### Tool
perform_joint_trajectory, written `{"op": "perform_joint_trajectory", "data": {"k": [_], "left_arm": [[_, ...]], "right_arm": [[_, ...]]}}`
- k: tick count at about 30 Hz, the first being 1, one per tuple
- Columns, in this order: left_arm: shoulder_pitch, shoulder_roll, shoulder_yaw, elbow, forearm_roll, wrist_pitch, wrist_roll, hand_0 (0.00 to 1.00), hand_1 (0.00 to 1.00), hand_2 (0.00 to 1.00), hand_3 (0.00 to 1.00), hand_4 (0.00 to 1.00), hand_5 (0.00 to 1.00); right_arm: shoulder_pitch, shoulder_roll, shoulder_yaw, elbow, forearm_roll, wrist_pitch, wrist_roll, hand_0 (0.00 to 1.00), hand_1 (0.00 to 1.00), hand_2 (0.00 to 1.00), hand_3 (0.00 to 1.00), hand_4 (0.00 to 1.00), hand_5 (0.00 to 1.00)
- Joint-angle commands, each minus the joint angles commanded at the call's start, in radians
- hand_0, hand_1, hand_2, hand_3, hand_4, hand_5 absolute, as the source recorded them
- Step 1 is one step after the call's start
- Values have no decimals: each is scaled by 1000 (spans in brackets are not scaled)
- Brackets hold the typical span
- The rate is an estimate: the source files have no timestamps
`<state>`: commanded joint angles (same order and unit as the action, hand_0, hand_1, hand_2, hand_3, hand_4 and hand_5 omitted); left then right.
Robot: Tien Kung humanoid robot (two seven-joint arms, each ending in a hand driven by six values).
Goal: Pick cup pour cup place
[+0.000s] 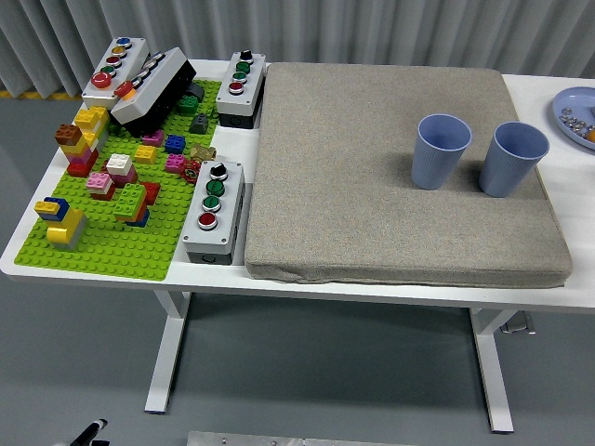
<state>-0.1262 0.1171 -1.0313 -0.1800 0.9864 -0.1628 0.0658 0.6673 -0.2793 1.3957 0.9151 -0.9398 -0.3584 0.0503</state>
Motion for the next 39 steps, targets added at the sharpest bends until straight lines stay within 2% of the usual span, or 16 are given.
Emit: {"op": "perform_joint_trajectory", "data": {"k": [39], "left_arm": [[10, 0, 9, 0, -16, 6, -4, 843, 832, 884, 786, 646, 998]], "right_arm": [[-3, 5, -17, 11, 8, -2, 8, 817, 724, 696, 746, 822, 998]]}}
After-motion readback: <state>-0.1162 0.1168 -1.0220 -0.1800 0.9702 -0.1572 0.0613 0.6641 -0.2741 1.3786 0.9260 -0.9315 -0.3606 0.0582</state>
